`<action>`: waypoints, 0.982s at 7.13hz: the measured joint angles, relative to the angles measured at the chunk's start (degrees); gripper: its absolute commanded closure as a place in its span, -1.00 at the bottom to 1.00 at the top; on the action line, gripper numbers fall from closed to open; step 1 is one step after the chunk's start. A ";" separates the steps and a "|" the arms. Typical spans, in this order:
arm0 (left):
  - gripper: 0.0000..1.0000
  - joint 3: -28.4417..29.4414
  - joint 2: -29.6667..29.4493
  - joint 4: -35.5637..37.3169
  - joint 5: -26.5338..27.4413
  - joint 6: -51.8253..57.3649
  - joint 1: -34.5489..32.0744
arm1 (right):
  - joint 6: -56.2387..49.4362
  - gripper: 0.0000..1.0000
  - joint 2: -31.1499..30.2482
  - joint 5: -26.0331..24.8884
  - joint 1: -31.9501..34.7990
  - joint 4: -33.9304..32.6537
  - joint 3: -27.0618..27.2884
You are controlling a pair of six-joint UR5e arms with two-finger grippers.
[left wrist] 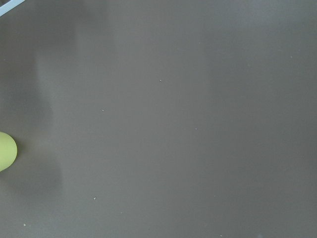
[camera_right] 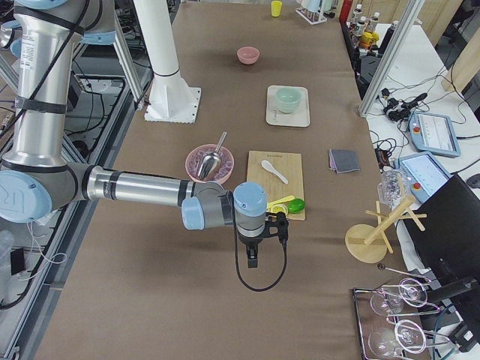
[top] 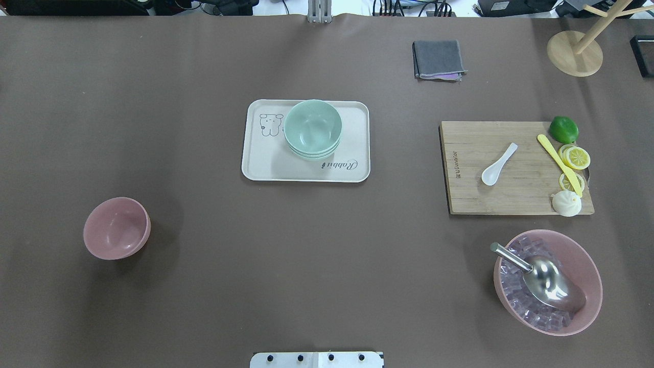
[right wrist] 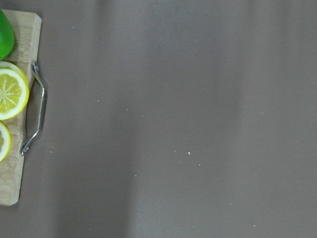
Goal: Stack pink bowl on green and place spoon
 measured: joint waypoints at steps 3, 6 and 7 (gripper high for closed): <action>-0.97 -0.04 -1.85 -3.77 -0.31 -0.18 0.00 | 1.25 -1.00 -1.36 0.20 0.00 17.65 -1.05; -0.97 2.43 -4.07 -18.51 -0.20 -0.61 0.01 | 5.22 -1.00 0.76 2.27 -0.12 21.29 -0.42; -0.97 2.86 -4.00 -20.50 -0.41 -0.42 0.01 | 5.61 -1.00 1.23 3.46 -0.14 21.41 -0.48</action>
